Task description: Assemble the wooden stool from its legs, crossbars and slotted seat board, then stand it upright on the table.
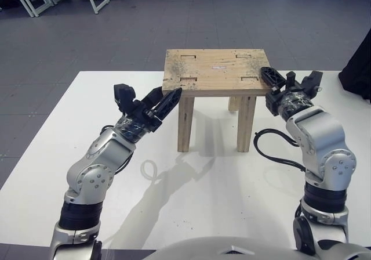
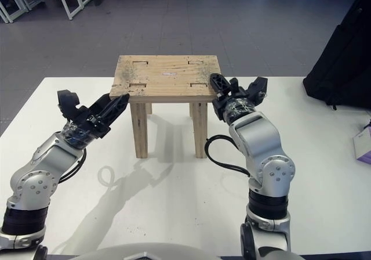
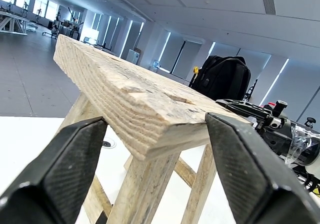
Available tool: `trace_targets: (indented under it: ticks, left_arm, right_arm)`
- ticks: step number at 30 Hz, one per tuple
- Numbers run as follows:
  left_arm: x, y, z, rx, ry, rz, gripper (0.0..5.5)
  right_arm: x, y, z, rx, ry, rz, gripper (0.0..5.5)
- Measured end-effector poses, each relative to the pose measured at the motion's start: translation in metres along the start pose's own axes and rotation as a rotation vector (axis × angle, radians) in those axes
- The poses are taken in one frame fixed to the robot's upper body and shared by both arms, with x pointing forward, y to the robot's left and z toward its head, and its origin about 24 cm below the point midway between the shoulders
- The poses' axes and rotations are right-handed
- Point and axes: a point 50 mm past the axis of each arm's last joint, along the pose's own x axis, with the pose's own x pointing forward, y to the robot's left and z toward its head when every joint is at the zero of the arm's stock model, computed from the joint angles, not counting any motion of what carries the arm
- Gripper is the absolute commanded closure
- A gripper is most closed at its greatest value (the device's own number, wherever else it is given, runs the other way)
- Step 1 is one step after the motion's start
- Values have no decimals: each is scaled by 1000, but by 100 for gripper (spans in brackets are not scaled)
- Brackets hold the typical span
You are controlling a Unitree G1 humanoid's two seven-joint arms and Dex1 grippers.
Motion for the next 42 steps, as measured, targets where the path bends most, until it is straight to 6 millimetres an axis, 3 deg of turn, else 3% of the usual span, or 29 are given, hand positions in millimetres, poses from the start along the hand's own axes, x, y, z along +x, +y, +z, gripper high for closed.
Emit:
trace_targets:
  ticks: [1, 8, 19, 26, 30, 35, 42]
  left_arm:
    - [1, 0, 0, -1, 0, 2, 207]
    - [9, 5, 1, -13, -9, 72, 207]
    - [15, 16, 3, -16, 7, 53, 207]
    - [0, 24, 3, 24, 82, -104, 207]
    - [-3, 27, 1, -52, 102, -176, 207]
    - [-1, 33, 3, -106, 119, -190, 207]
    - [-9, 48, 9, -206, 84, -137, 207]
  right_arm:
    - [1, 0, 0, 0, 0, 1, 374]
    - [6, 1, -15, -86, 76, -1, 219]
    - [8, -4, -18, -156, 102, 33, 4]
    - [7, -16, -14, -246, 109, 74, 1]
    - [8, -16, -15, -241, 112, 93, 1]
    - [8, -17, -15, -259, 112, 91, 1]
    - [12, -14, -24, -426, 162, 79, 1]
